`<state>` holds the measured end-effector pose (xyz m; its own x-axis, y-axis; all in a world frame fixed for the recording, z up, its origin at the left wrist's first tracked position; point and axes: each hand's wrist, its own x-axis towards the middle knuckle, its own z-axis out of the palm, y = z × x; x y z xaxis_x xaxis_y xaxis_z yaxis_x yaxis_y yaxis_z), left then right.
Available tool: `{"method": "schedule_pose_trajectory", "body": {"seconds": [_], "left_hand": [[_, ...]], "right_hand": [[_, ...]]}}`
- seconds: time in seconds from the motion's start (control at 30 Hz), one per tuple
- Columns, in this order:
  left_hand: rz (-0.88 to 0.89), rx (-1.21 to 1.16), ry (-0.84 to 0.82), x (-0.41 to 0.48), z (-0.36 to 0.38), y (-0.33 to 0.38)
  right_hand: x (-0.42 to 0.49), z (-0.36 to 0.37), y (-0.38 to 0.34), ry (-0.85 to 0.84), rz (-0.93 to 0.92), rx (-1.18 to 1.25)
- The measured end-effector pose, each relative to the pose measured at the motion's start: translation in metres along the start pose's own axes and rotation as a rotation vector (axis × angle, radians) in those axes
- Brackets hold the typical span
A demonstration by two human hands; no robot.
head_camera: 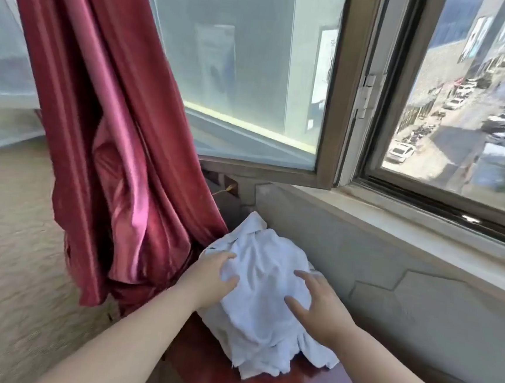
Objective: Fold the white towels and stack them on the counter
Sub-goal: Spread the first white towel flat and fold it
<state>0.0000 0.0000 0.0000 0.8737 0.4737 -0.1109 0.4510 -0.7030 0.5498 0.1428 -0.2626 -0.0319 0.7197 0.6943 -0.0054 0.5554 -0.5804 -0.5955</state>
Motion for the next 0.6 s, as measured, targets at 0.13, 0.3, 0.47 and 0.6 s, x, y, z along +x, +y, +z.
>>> {"method": "schedule_pose_trajectory", "body": {"seconds": [0.13,0.3,0.47,0.6], "left_hand": [[0.014,0.006,-0.010,0.022,-0.020,-0.029],[0.047,-0.009,-0.077,0.055,-0.015,-0.059],[0.056,-0.061,-0.158,0.096,0.004,-0.080],[-0.033,-0.230,-0.243,0.117,0.018,-0.101]], "right_hand": [[0.032,0.018,-0.015,-0.051,0.036,-0.018],[0.060,0.046,-0.023,-0.060,0.128,-0.121],[0.082,0.072,-0.013,-0.014,0.275,-0.117],[0.085,0.087,0.004,0.026,0.453,0.098]]}}
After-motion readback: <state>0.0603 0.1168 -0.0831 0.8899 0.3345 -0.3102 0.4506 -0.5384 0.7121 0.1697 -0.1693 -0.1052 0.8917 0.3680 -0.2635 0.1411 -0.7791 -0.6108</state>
